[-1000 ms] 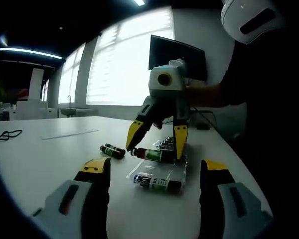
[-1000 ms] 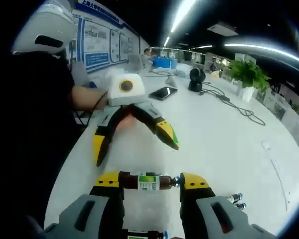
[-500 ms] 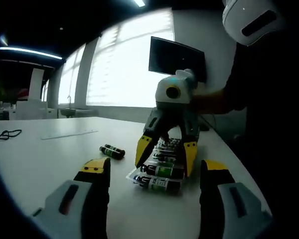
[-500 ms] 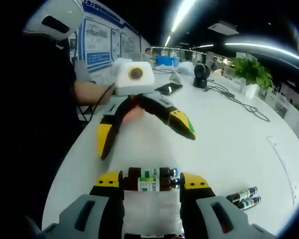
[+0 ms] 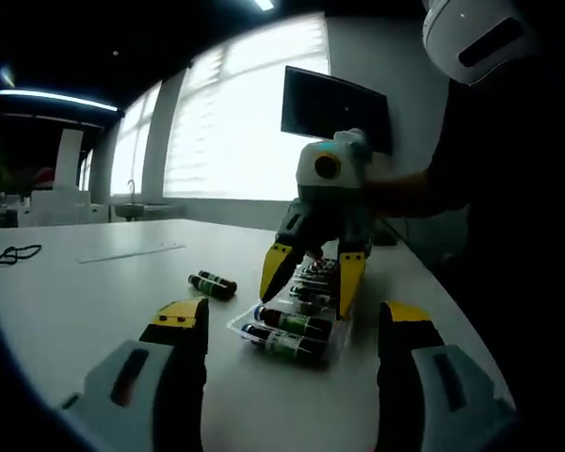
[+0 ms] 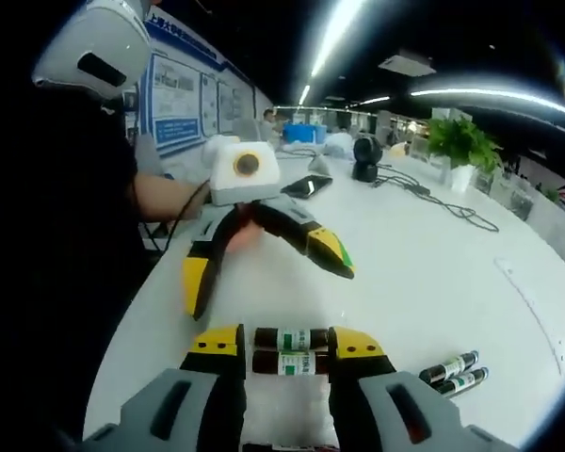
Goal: Grip medicine bottles put into box
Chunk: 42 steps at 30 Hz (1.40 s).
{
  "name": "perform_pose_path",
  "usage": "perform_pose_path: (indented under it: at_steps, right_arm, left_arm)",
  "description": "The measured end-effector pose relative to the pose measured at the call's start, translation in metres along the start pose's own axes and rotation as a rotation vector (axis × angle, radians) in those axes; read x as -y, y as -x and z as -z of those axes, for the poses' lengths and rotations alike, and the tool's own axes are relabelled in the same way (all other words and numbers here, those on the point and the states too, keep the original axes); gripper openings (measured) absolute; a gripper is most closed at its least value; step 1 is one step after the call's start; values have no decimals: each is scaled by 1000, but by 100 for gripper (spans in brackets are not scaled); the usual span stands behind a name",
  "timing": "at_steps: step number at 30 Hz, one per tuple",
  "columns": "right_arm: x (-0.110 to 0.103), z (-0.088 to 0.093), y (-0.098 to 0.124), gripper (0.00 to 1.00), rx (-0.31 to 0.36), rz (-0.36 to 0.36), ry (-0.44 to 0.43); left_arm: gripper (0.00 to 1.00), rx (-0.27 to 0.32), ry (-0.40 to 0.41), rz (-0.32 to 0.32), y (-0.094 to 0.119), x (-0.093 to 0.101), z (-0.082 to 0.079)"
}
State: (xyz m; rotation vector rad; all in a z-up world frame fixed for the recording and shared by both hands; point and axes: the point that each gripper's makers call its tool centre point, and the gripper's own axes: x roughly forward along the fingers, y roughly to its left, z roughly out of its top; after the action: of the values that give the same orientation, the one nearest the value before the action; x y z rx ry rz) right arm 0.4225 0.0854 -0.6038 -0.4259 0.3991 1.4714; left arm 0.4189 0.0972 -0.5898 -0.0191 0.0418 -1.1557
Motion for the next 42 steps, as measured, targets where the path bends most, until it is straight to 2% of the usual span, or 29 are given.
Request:
perform_pose_path:
  at_steps: [8, 13, 18, 34, 42]
  right_arm:
    - [9, 14, 4, 26, 27, 21, -66]
    - [7, 20, 2, 24, 27, 25, -69]
    - [8, 19, 2, 24, 42, 31, -71]
    - [4, 19, -2, 24, 33, 32, -73]
    - [4, 20, -1, 24, 76, 26, -96]
  left_arm:
    - [65, -4, 1, 0, -1, -1, 1]
    - [65, -7, 3, -1, -1, -2, 2]
    - [65, -10, 5, -2, -2, -2, 2]
    - [65, -14, 7, 2, -4, -1, 3]
    - [65, -13, 8, 3, -5, 0, 2]
